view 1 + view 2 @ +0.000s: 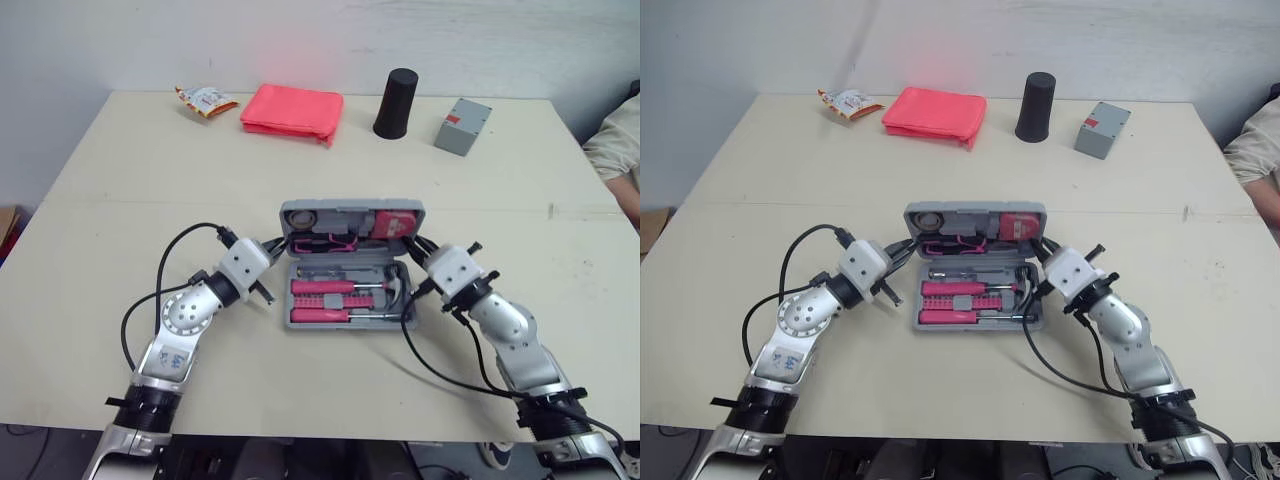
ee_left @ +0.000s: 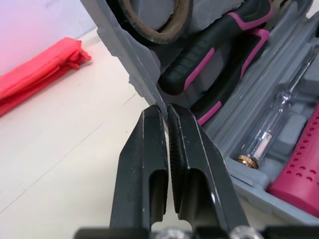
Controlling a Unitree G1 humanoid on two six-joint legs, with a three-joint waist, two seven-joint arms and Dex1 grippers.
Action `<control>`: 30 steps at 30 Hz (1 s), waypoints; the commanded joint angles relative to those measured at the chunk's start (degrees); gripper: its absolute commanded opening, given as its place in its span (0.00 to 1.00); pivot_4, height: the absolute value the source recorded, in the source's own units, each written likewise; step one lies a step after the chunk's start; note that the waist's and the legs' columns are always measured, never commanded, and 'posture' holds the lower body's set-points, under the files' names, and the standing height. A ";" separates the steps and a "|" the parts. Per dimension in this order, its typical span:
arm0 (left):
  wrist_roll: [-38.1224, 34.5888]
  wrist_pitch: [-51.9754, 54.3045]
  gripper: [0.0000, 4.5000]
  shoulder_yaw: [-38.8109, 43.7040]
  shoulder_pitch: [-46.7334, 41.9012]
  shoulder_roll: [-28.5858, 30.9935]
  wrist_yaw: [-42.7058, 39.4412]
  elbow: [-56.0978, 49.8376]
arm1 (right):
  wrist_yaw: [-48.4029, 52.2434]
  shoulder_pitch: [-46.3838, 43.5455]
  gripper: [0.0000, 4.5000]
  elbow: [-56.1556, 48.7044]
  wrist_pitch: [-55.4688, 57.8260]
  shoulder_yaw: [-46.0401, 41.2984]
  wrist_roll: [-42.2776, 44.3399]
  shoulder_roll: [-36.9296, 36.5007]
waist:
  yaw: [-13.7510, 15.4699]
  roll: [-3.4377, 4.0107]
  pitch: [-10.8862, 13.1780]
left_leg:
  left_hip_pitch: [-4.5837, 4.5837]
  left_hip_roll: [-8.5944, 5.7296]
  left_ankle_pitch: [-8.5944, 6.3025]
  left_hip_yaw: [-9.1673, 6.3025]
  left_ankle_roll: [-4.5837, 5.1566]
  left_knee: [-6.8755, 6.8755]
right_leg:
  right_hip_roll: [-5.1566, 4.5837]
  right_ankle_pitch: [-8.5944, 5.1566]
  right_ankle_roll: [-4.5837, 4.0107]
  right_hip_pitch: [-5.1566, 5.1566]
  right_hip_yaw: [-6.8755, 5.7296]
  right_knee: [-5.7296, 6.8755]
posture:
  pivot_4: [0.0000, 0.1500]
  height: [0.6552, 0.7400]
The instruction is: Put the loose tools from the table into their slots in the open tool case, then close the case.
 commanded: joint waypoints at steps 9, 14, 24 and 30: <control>0.14 1.72 0.00 4.01 5.20 -0.79 3.41 -5.81 | -3.93 2.19 0.01 11.16 -14.92 -0.19 -7.78 -3.92 | 0.00 0.02 -0.01 | 0.22 0.03 0.00 0.03 0.00 0.00 | 0.01 0.00 0.00 0.27 0.01 -0.02 | 1.00 0.95; -1.87 3.31 0.21 4.87 6.93 -0.90 2.50 -8.34 | -2.42 4.51 0.14 8.72 -20.88 0.64 -8.59 -6.51 | -0.02 0.02 -0.02 | 0.22 0.03 0.00 0.02 0.00 0.01 | 0.01 0.00 0.00 0.30 0.01 -0.03 | 1.00 0.95; -52.79 46.54 1.00 32.51 23.32 18.60 -8.52 -42.13 | 26.76 31.70 1.00 -35.18 15.16 -15.40 39.97 -35.14 | -0.13 0.36 0.28 | 0.09 0.12 -0.01 -0.08 -0.02 -0.05 | 0.11 -0.03 -0.06 0.39 0.03 -0.18 | 1.00 0.95; -69.10 61.05 1.00 50.16 32.57 33.47 -21.31 -33.88 | 31.92 34.48 1.00 -41.24 37.55 -25.34 61.62 -40.05 | -0.02 -0.44 0.49 | 1.39 0.17 -0.10 -0.42 0.10 -0.76 | 0.19 -0.11 -0.27 1.76 -0.11 -1.30 | 1.00 0.95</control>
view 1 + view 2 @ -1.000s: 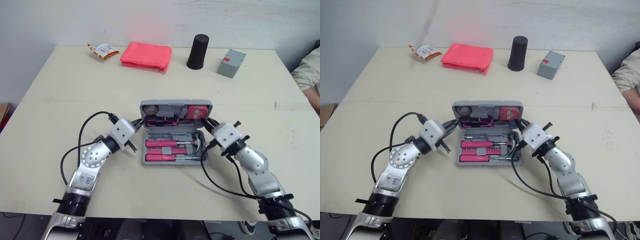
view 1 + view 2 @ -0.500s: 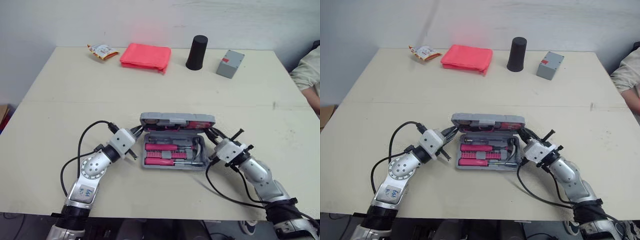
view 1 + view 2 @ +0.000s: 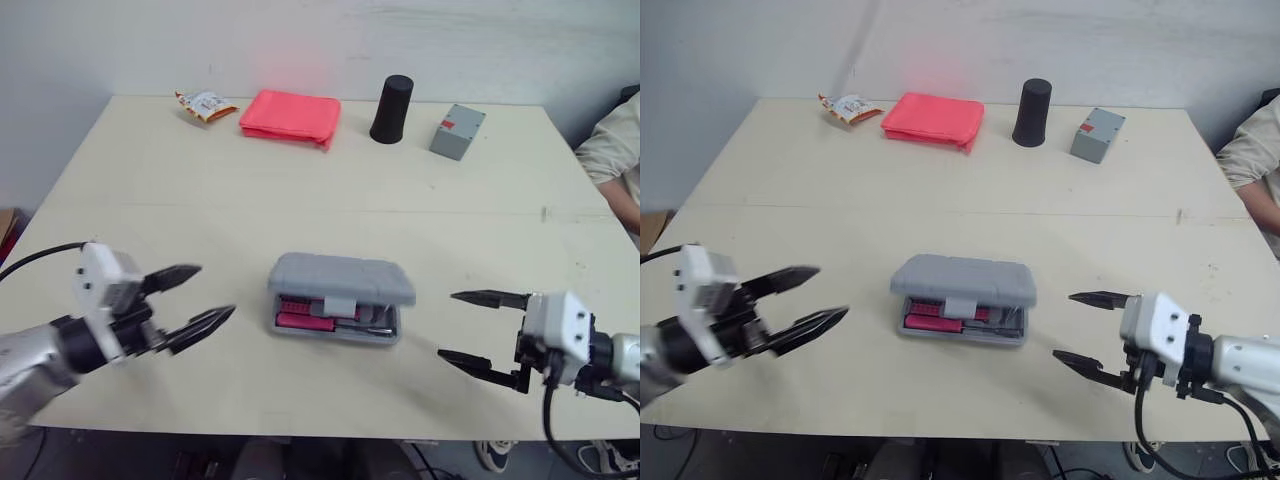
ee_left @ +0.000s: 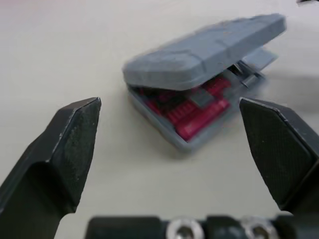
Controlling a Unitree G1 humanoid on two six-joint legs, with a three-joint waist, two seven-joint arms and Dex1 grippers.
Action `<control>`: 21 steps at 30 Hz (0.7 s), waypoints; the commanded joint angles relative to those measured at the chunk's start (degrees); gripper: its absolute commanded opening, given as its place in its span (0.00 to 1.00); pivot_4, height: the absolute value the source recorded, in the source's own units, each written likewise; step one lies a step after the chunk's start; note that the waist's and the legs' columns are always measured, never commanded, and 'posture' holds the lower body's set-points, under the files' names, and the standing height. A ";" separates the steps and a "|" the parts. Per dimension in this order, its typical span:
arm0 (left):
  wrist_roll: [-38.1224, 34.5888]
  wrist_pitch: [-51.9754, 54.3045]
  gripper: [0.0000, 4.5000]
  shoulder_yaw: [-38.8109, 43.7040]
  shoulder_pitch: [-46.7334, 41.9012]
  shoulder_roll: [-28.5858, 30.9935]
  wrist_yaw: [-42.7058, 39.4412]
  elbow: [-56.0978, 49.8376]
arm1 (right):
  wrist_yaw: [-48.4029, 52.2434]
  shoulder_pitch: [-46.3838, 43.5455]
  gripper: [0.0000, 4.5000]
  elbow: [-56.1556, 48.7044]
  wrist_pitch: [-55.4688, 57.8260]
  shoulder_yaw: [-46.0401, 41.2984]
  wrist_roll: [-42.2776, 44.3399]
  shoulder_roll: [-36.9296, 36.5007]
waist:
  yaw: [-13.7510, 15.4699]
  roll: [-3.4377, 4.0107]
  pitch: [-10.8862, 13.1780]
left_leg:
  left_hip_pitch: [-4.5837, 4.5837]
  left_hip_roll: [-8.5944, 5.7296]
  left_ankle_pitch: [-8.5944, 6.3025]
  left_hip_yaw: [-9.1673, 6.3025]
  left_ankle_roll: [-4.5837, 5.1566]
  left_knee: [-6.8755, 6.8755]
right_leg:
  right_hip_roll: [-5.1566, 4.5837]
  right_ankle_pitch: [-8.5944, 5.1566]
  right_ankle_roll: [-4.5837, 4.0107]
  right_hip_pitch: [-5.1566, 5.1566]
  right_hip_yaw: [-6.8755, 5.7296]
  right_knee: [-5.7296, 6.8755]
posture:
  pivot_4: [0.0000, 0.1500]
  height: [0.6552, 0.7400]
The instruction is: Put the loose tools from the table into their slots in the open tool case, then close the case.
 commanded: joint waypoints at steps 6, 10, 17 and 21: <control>7.70 -3.24 1.00 -3.36 -5.81 10.07 -13.25 12.89 | 4.57 -3.14 1.00 -5.24 13.81 4.49 -0.25 0.82 | 0.51 0.01 0.13 | -0.39 -0.16 -0.04 -0.01 0.04 -0.08 | -0.14 -0.01 -0.04 -0.44 -0.01 -0.17 | 1.00 0.95; 19.83 -10.02 1.00 -21.13 -22.80 8.07 -11.42 21.57 | 4.66 -5.37 1.00 -6.67 17.86 8.86 -2.75 1.81 | 0.73 0.03 0.15 | -0.43 -0.16 -0.04 0.00 0.05 -0.06 | -0.16 0.00 -0.03 -0.43 -0.02 -0.22 | 1.00 0.95; 39.45 -21.66 0.50 -43.56 -47.90 -4.24 -14.31 43.43 | 2.75 -14.71 0.47 -4.07 21.97 20.47 -11.98 7.85 | 0.28 -0.02 0.13 | -0.74 -0.17 0.14 0.07 -0.21 0.21 | -0.11 0.03 0.04 -0.82 0.01 0.26 | 1.00 0.95; 47.95 -30.70 0.07 -50.43 -58.12 -12.32 -16.45 58.73 | 2.93 -18.44 0.01 -2.07 23.24 25.70 -17.10 10.92 | 0.31 -0.05 0.15 | -1.53 -0.14 0.22 0.09 -0.23 0.76 | -0.01 0.04 0.06 -1.67 -0.07 1.13 | 1.00 0.95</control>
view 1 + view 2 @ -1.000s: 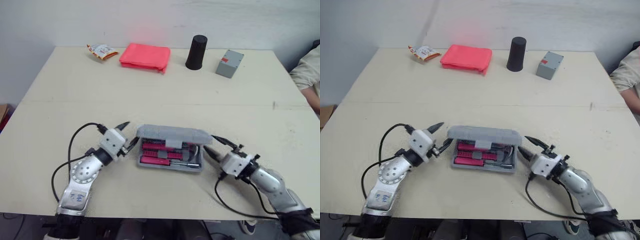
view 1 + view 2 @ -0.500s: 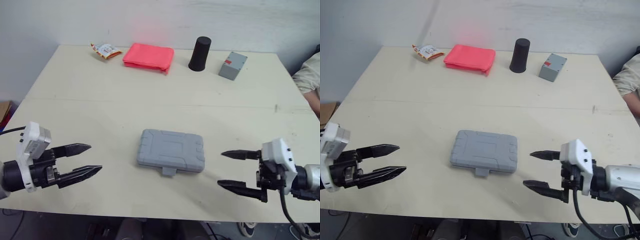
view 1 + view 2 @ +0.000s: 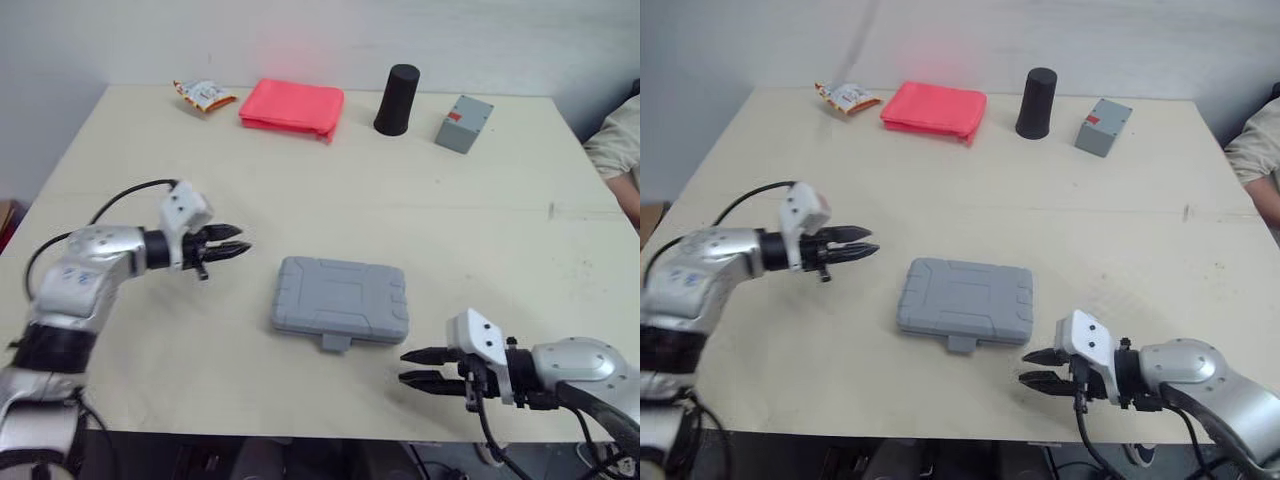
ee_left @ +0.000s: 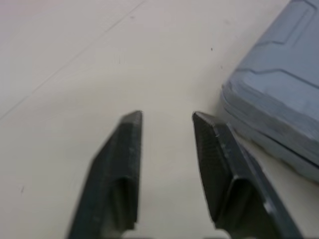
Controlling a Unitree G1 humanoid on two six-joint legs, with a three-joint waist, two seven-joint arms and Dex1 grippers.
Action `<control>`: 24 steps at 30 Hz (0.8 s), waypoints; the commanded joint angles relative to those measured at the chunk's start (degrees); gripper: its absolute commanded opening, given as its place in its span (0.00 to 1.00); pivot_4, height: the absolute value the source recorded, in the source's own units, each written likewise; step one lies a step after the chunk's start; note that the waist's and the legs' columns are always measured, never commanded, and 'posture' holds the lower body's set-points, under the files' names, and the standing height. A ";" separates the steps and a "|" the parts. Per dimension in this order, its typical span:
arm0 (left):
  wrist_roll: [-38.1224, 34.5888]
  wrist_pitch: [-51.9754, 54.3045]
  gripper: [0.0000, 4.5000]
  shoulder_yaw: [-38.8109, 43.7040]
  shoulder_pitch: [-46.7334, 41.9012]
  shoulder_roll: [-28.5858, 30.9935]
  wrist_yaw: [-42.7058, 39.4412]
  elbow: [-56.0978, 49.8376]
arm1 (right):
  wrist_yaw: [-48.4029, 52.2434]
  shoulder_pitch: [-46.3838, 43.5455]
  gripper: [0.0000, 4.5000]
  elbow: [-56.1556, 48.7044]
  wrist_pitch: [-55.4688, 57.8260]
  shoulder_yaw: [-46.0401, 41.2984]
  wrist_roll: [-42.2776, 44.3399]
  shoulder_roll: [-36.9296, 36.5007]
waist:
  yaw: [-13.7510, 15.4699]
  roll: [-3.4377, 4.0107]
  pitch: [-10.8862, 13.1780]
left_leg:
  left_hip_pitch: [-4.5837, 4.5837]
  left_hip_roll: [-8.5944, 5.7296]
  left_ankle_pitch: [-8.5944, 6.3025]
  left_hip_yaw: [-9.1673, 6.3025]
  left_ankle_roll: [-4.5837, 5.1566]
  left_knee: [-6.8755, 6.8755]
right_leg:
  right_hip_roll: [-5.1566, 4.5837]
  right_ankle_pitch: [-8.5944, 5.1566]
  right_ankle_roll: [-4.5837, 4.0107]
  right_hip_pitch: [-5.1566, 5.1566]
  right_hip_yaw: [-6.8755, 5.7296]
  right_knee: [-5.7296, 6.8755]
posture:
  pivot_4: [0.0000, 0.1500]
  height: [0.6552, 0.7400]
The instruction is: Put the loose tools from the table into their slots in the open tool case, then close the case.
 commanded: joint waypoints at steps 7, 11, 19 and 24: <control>12.20 -18.81 0.01 -6.70 -15.01 -11.60 -9.75 27.12 | -1.01 -7.36 0.00 5.78 -0.63 6.36 -10.61 7.21 | -0.16 -0.06 0.03 | -0.01 0.01 0.00 0.02 0.01 0.14 | -0.02 0.00 0.00 -0.02 -0.02 0.12 | 1.00 0.95; 12.71 -21.31 0.01 -7.67 -13.69 -11.61 -18.62 26.88 | -3.01 -9.65 0.00 9.32 -2.02 5.58 -14.10 10.81 | -0.28 -0.06 0.04 | 0.01 0.03 0.00 0.02 0.00 0.12 | -0.04 0.00 0.00 -0.08 -0.05 0.20 | 1.00 0.95; 10.26 -15.64 0.01 -5.89 -6.61 -9.69 -26.54 13.53 | -6.95 -13.38 0.00 15.34 -3.28 2.91 -18.37 15.56 | -0.12 -0.06 0.03 | 0.05 0.04 0.02 0.01 -0.04 0.20 | -0.13 0.00 0.00 -0.09 -0.07 0.35 | 1.00 0.95; 10.44 -14.12 0.01 -3.15 -6.01 -9.23 -23.24 9.78 | -6.11 -12.12 0.00 14.64 -2.28 0.48 -18.93 13.63 | 0.09 -0.06 0.03 | 0.04 0.01 0.01 -0.02 -0.02 0.21 | -0.15 0.00 0.00 -0.08 -0.12 0.36 | 1.00 0.95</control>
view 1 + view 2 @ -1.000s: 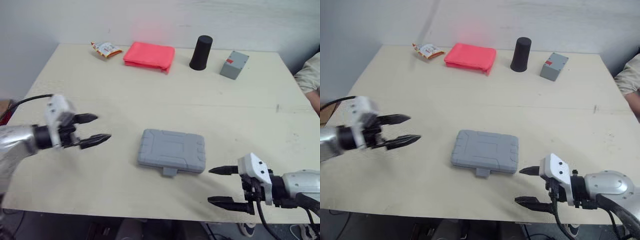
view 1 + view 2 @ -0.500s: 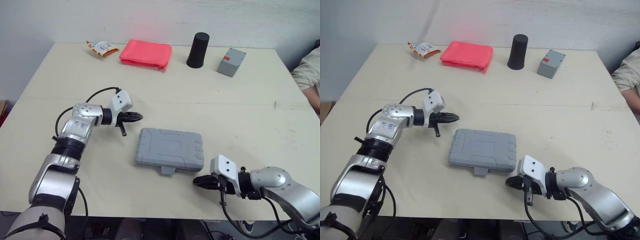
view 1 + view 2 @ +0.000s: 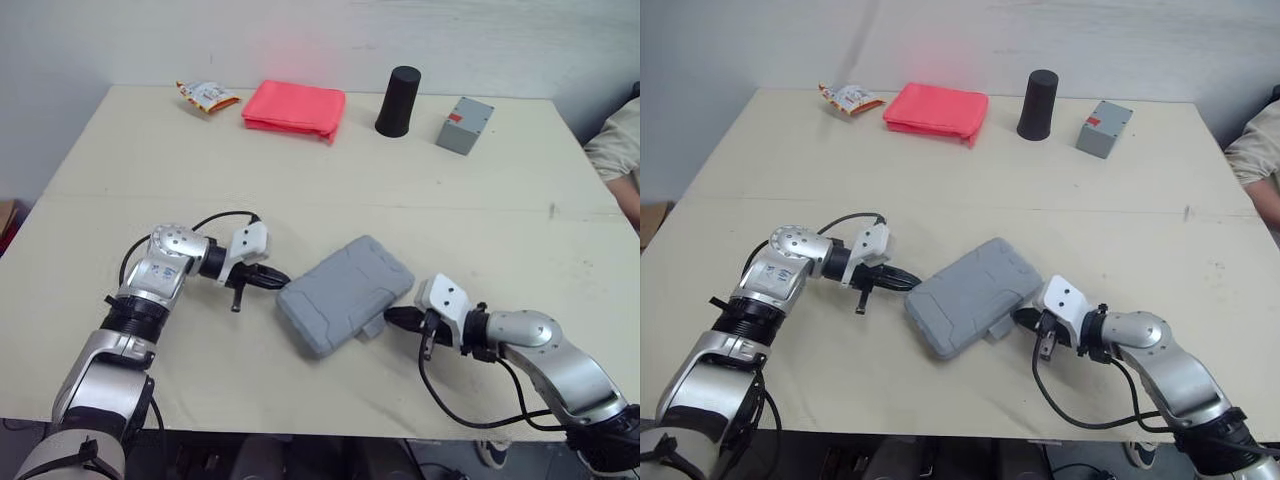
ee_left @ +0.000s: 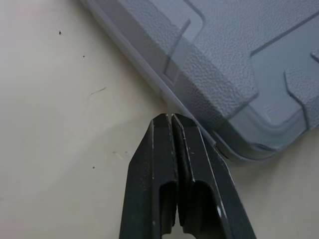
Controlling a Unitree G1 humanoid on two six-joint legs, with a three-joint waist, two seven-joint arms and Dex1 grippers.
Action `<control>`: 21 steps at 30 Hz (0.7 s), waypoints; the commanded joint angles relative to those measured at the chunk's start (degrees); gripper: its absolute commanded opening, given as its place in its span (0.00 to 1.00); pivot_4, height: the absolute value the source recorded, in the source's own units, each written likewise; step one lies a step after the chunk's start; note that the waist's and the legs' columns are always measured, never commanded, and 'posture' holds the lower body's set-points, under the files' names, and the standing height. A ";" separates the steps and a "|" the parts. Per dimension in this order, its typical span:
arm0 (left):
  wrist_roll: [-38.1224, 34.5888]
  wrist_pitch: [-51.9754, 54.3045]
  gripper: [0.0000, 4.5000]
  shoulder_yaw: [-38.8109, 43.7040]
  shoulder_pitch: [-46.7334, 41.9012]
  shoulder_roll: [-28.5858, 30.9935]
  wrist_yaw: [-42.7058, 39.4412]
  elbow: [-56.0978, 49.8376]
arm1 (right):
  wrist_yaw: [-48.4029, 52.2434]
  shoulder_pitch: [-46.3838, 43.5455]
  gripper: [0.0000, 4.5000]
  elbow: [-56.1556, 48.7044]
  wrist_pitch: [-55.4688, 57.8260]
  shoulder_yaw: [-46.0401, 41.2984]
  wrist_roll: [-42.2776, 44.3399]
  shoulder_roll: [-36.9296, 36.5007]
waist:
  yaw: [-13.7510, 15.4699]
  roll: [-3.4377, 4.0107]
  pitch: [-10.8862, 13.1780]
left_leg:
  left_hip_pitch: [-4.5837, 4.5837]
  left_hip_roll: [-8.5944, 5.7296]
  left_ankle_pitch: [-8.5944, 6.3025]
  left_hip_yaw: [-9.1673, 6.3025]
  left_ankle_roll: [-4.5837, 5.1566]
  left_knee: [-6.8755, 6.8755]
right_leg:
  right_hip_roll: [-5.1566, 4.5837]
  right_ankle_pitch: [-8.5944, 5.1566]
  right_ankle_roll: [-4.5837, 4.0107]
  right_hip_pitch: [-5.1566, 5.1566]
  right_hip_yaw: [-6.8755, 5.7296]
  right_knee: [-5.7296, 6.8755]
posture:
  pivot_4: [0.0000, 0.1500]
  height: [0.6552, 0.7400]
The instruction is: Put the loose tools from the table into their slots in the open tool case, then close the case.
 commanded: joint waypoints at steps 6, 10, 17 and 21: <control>-10.32 18.21 0.01 4.53 -4.47 -2.46 1.21 -16.57 | 4.09 8.09 0.00 -10.04 7.58 -12.86 9.43 -4.67 | 1.08 0.00 0.00 | -0.11 -0.03 -0.02 -0.10 0.04 -0.01 | -0.02 0.00 0.00 0.02 -0.14 -0.06 | 1.00 0.95; -6.72 18.41 0.01 -1.90 -4.67 -7.16 2.83 -16.93 | 3.27 9.76 0.00 -13.18 10.58 -12.55 11.59 -3.55 | 1.34 0.02 -0.01 | 0.03 -0.04 -0.03 -0.13 0.05 0.01 | 0.01 0.00 0.00 0.30 -0.19 -0.14 | 1.00 0.95; 7.30 4.51 0.01 -12.47 -4.53 -10.54 9.02 -5.17 | 0.35 7.98 0.00 -15.09 13.34 -8.48 11.14 -0.23 | 0.83 0.05 -0.04 | 0.13 0.02 -0.02 -0.07 0.03 0.00 | 0.16 0.00 0.00 0.33 -0.07 -0.17 | 1.00 0.95; 9.19 1.80 0.01 -14.32 -3.60 -10.81 8.67 -4.15 | -0.41 7.02 0.00 -15.86 14.13 -6.11 10.53 0.80 | 1.02 0.06 -0.15 | 0.19 0.00 -0.02 -0.05 0.03 0.01 | 0.12 0.00 0.00 0.40 -0.03 -0.17 | 1.00 0.95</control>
